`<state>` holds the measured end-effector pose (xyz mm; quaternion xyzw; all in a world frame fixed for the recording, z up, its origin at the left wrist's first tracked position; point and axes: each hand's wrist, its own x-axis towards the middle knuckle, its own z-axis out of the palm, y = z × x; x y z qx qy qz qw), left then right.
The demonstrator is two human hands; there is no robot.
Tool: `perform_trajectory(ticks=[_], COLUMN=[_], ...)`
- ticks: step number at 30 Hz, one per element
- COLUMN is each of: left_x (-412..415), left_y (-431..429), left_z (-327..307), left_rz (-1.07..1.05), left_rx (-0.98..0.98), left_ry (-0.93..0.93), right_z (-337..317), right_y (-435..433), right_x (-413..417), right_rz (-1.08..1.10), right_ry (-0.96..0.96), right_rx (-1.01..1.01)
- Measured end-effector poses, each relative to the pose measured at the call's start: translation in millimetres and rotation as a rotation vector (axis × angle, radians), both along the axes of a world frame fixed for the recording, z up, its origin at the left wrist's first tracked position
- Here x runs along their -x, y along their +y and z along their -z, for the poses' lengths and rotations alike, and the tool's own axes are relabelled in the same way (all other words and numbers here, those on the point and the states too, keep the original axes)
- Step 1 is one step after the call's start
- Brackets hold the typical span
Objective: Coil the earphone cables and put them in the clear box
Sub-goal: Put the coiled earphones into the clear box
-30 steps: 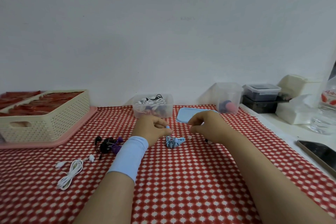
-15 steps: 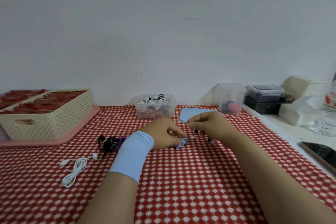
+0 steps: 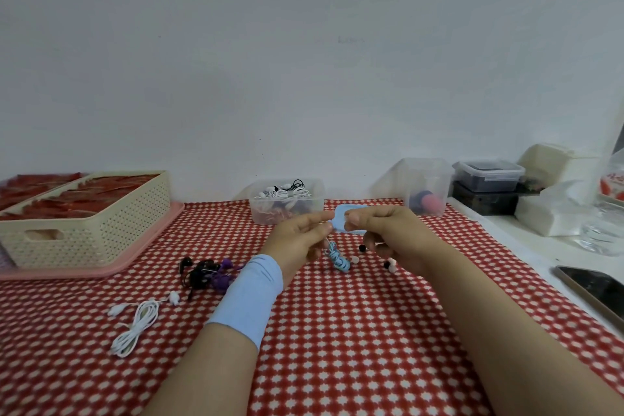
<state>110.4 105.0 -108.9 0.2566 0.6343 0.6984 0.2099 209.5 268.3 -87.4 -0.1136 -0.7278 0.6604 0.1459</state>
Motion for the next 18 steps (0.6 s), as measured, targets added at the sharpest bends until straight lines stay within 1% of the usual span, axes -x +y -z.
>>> perform_trajectory(ticks=[4,8,13,18], left_x=[0.5,-2.9,-2.4,-3.6], left_y=[1.6,2.5,3.7,4.4], left_z=[-0.2,-1.9,0.8,1.3], left_rz=[0.022,0.059,0.062,0.074], left_rx=[-0.049,-0.064,-0.086,-0.117], left_ry=[-0.086,-0.093,-0.139,-0.174], right_z=[-0.2,0.9,1.4,2.2], right_y=[-3.3,-4.4,-3.6,-4.1], right_x=[1.1,0.9,1.6,2.3], right_rz=[-0.045,-0.091,-0.105,-0.124], right_ry=[0.003,0.028,0.006,0.018], right_rx=[-0.028,-0.023,-0.028,0.016])
